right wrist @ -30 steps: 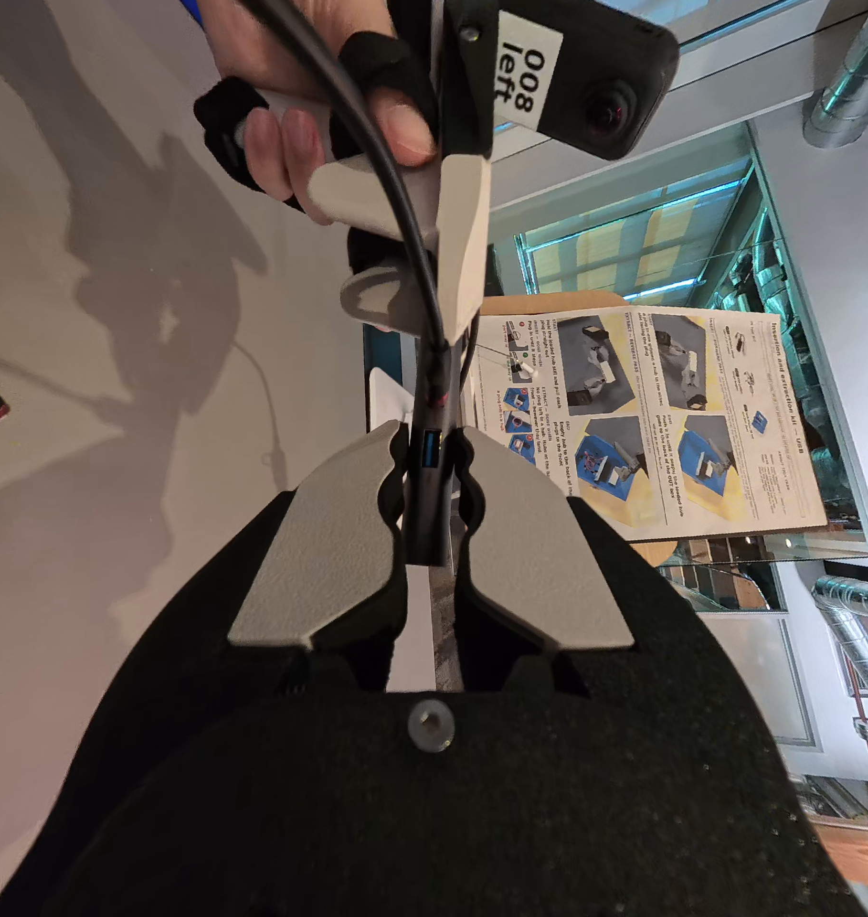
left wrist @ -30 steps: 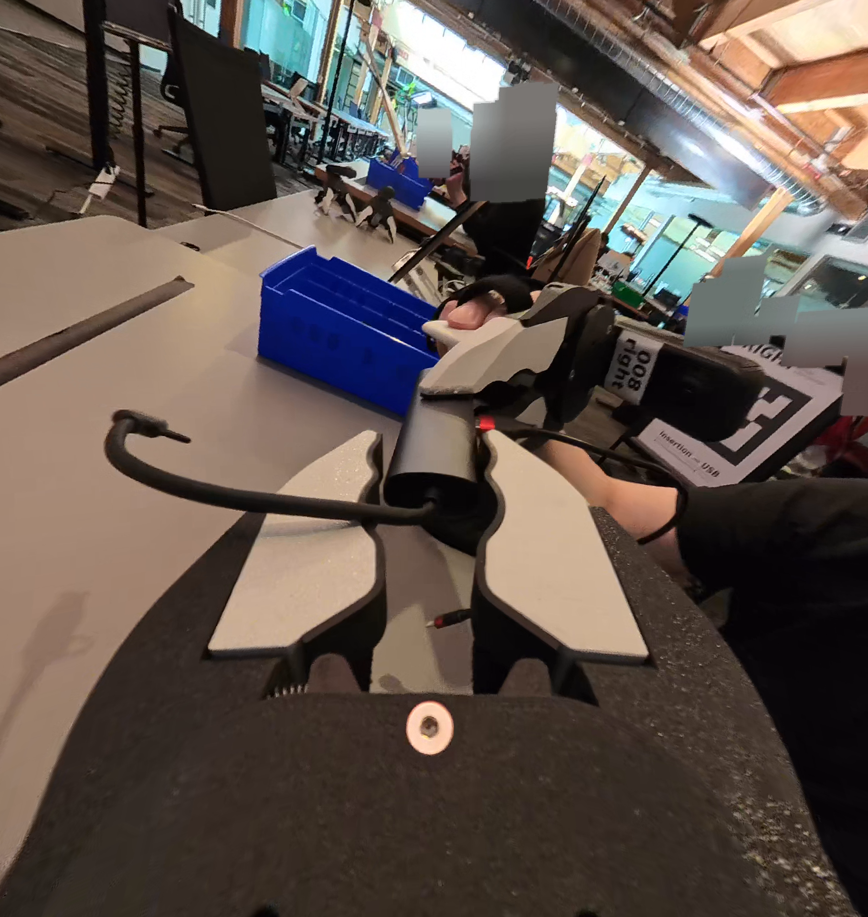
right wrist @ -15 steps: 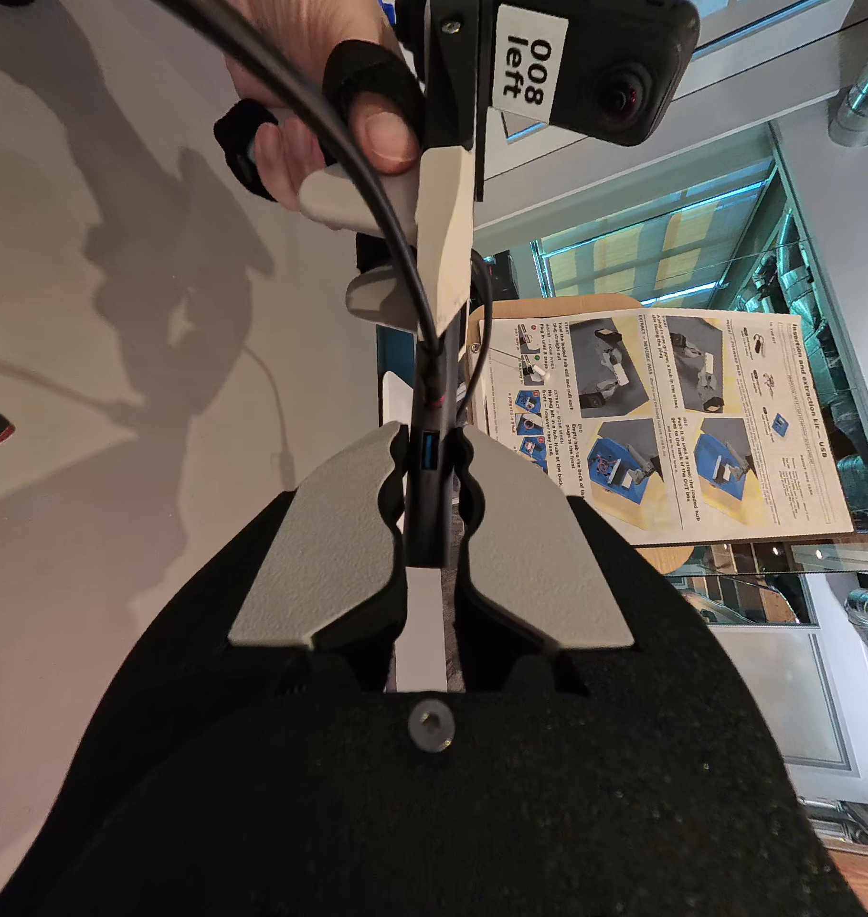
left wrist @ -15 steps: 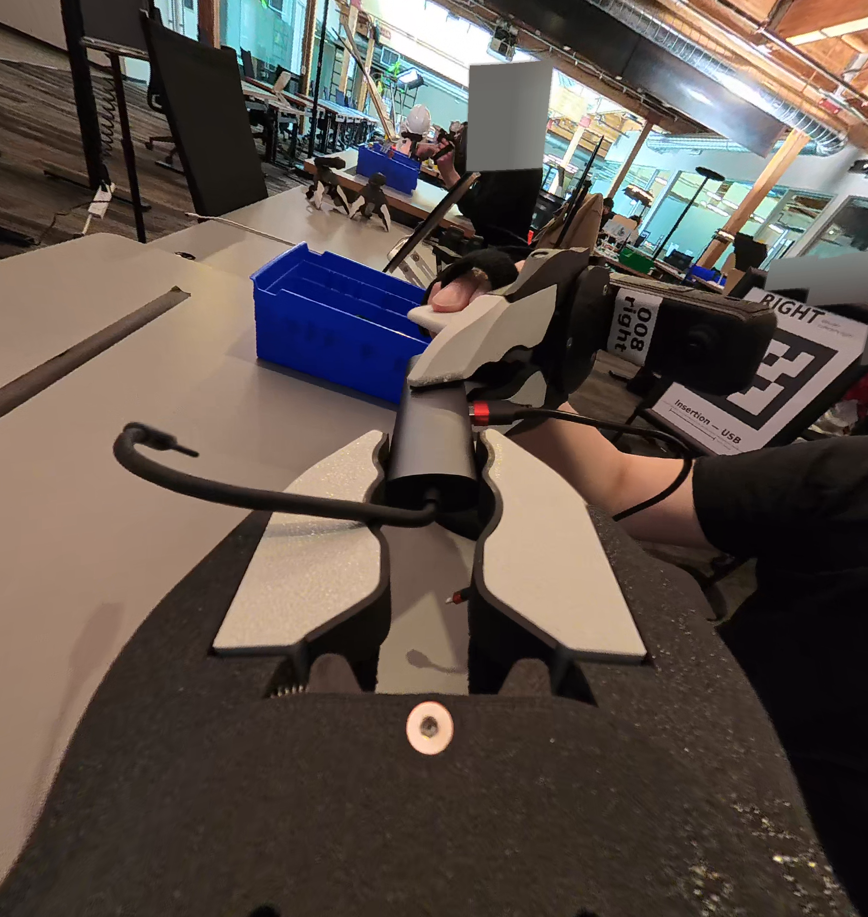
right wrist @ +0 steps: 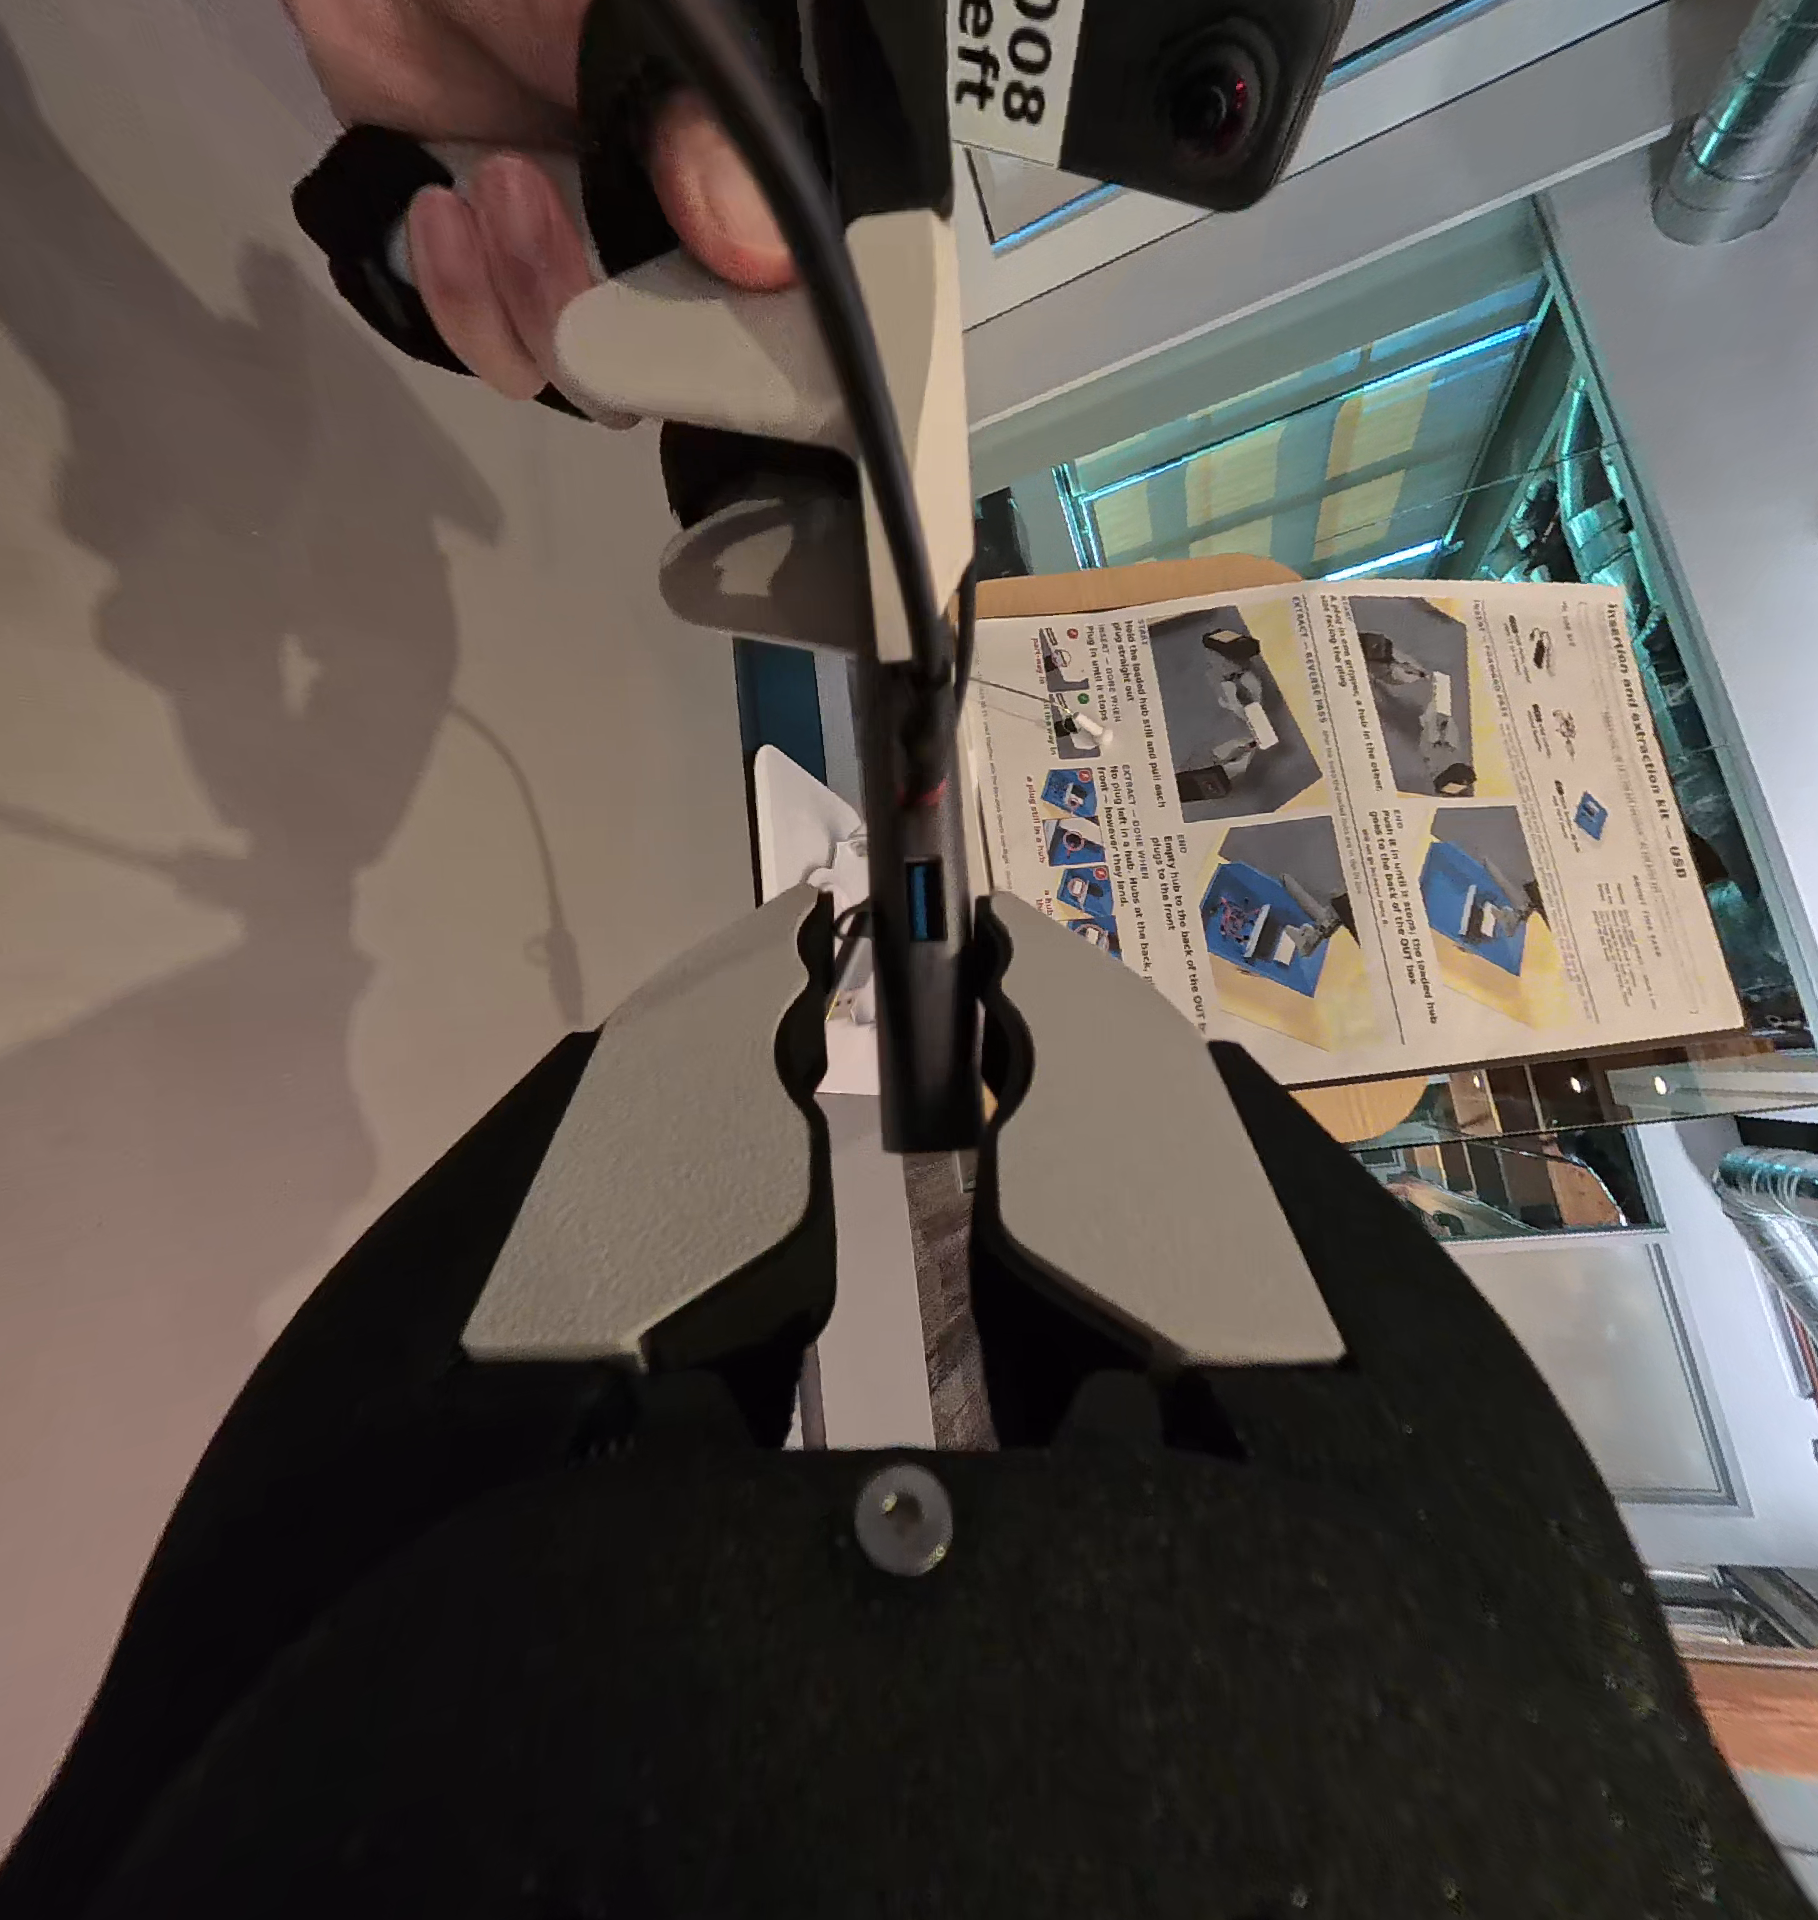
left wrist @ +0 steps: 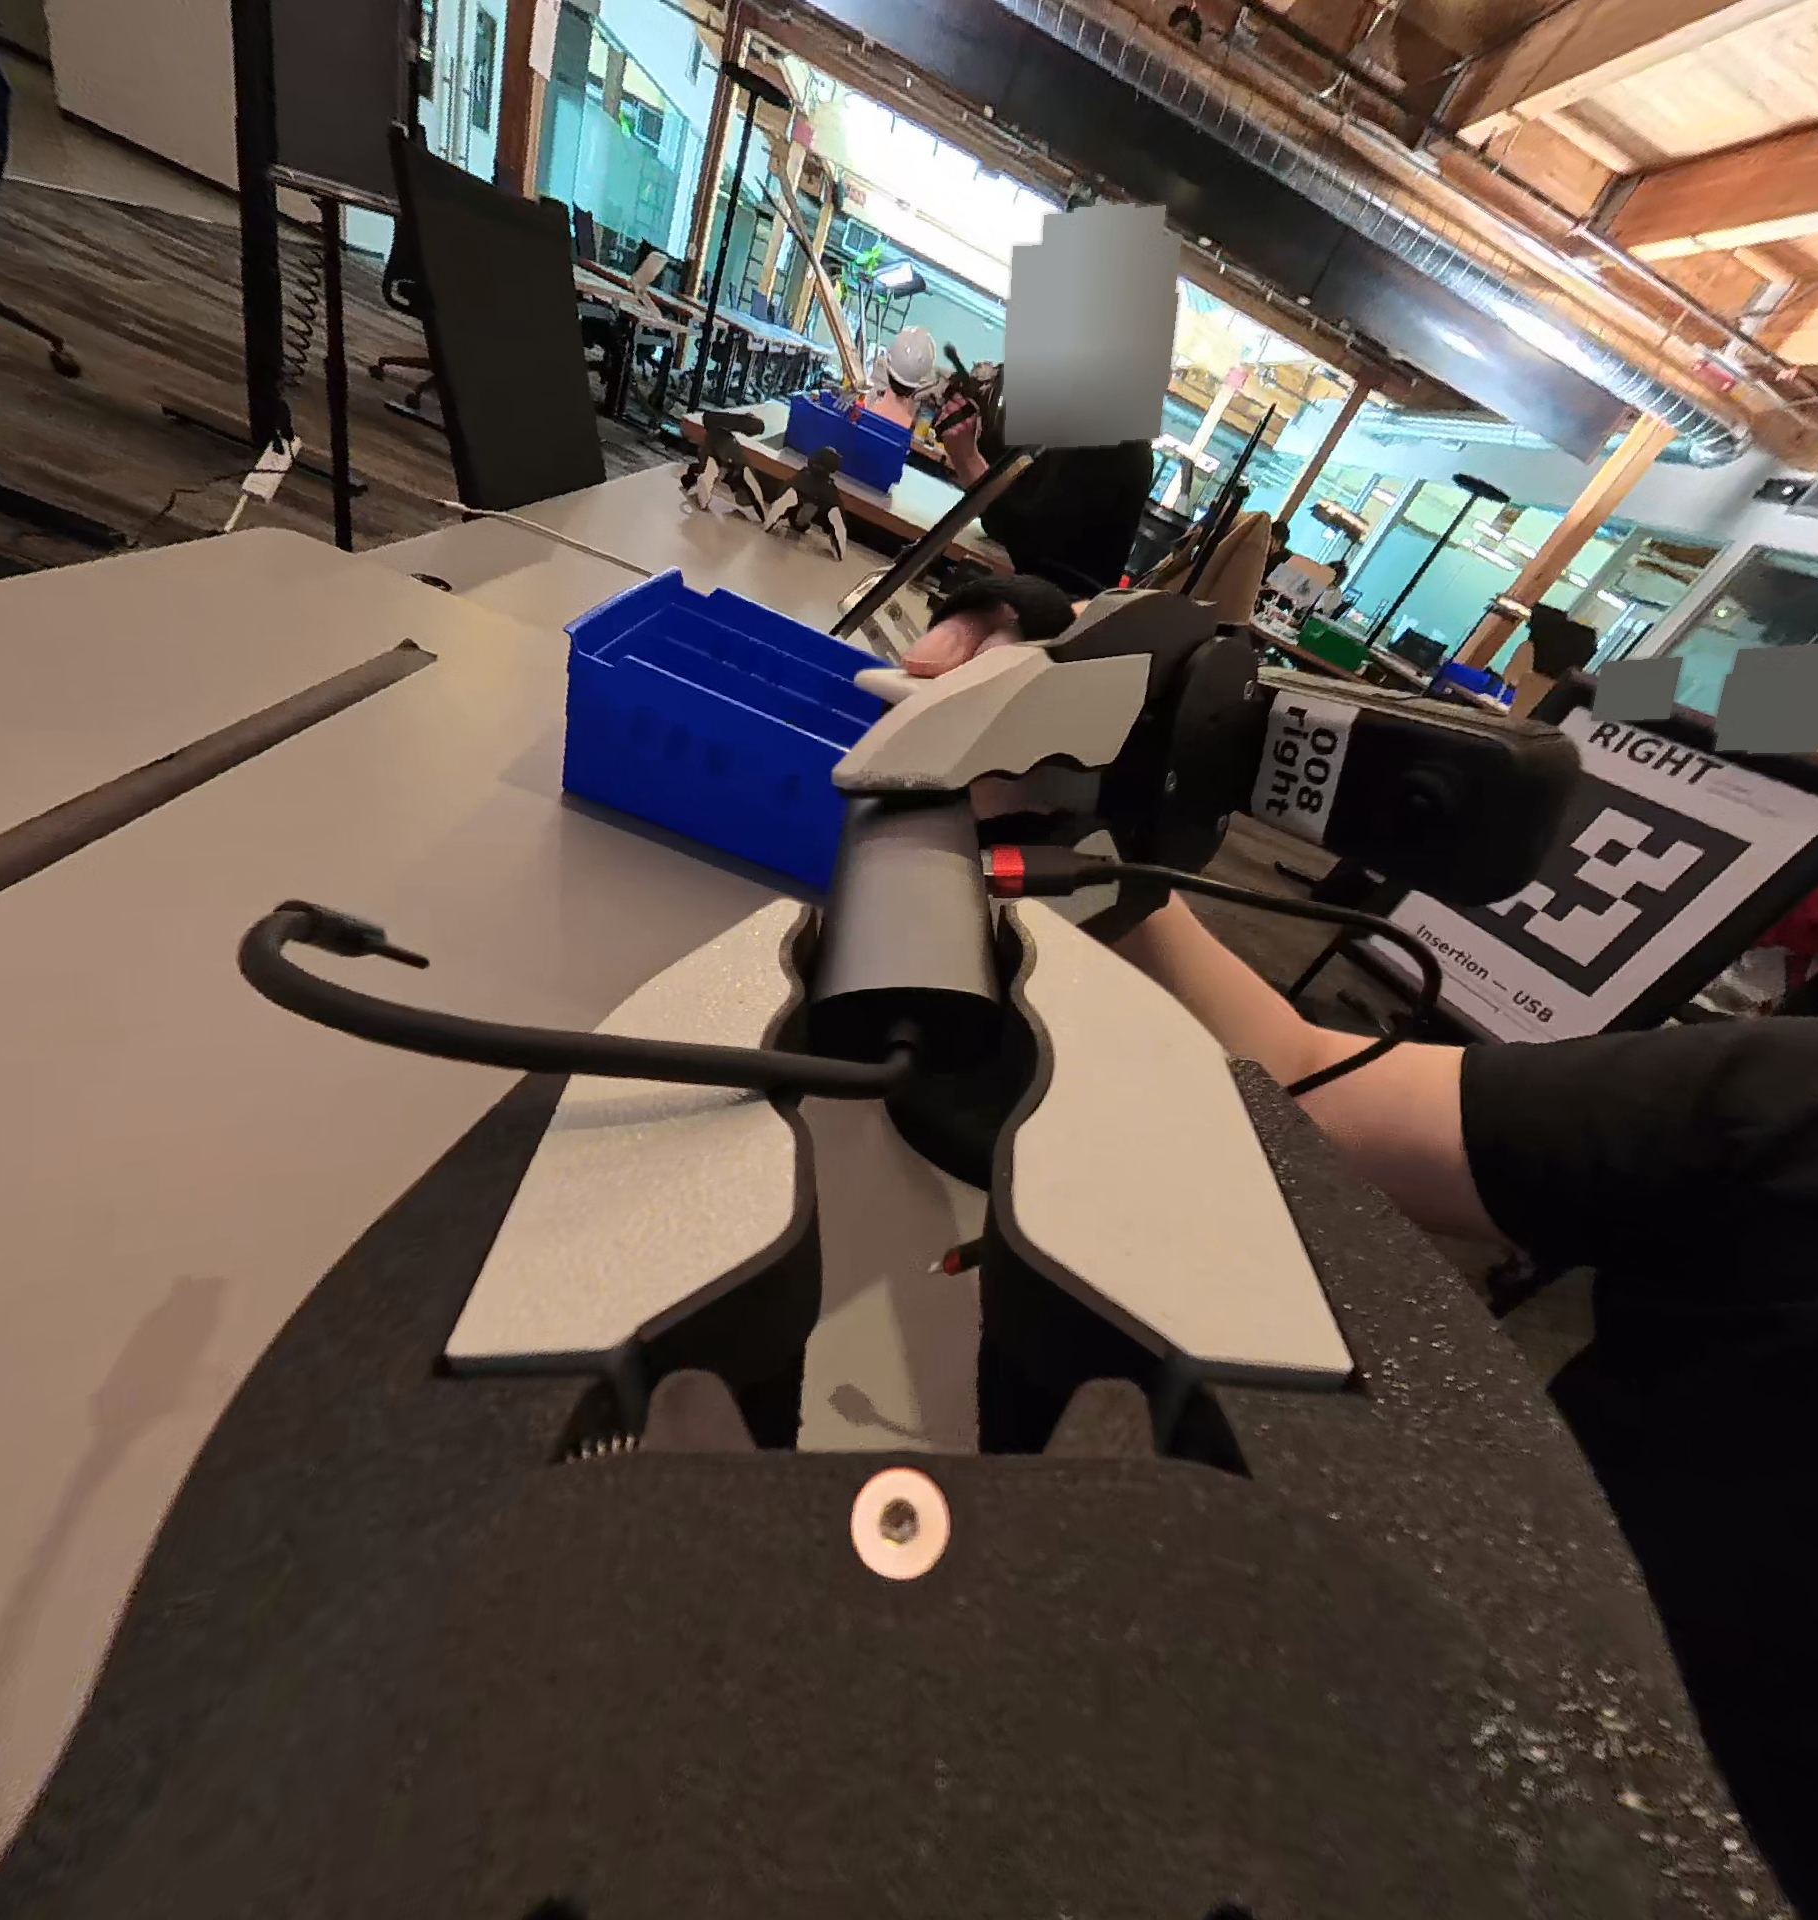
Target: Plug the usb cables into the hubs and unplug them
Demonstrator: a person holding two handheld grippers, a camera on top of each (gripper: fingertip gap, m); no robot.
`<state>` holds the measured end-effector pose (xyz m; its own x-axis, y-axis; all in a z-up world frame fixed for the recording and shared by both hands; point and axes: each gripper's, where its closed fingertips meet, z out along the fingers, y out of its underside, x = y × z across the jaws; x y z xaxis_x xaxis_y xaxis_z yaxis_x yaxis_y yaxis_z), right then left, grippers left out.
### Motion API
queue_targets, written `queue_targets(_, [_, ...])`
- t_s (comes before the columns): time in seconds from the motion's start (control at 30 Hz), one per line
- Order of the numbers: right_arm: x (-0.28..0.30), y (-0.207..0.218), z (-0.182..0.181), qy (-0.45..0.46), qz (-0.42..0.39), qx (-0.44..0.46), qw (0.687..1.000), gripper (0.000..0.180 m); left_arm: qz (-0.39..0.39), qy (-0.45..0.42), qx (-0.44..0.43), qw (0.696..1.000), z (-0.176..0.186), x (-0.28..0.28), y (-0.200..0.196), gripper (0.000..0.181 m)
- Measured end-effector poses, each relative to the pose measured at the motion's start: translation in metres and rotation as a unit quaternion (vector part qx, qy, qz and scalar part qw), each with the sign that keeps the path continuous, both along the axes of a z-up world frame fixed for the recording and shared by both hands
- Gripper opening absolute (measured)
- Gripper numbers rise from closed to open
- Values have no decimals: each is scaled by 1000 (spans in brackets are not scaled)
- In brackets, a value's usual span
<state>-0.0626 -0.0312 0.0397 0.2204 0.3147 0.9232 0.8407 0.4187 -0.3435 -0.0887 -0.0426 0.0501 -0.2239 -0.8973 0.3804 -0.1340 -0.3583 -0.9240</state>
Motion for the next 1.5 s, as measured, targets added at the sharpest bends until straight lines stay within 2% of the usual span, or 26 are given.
queue_targets(0.23, [7,6,5,39,-17,-3,999,32,21,-11,11,1000,7,-6,8,32])
queue_targets(0.37, [15,9,20,112,-32,-26,993,32,59,-27,23,998,17,-15,23,32])
queue_targets(0.43, [26,14,31,156,-65,-33,985,30,97,-33,39,994,21,-21,36,32])
queue_targets(0.63, [38,16,52,293,-136,-105,940,31,243,-42,142,959,25,-33,69,33])
queue_targets(0.8, [-2,3,69,437,-69,-159,883,32,309,-42,182,933,20,-31,76,32])
queue_targets(0.87, [-10,5,69,447,-65,-139,881,31,327,-42,193,924,18,-28,75,32])
queue_targets(1.0, [-16,15,55,431,-106,-105,890,34,349,-50,214,911,19,-24,68,32])
queue_targets(1.3, [-19,22,40,463,-107,-124,871,26,360,-68,238,900,26,-21,54,32])
queue_targets(1.5, [-20,24,35,477,-106,-133,862,27,370,-76,255,890,28,-20,49,32])
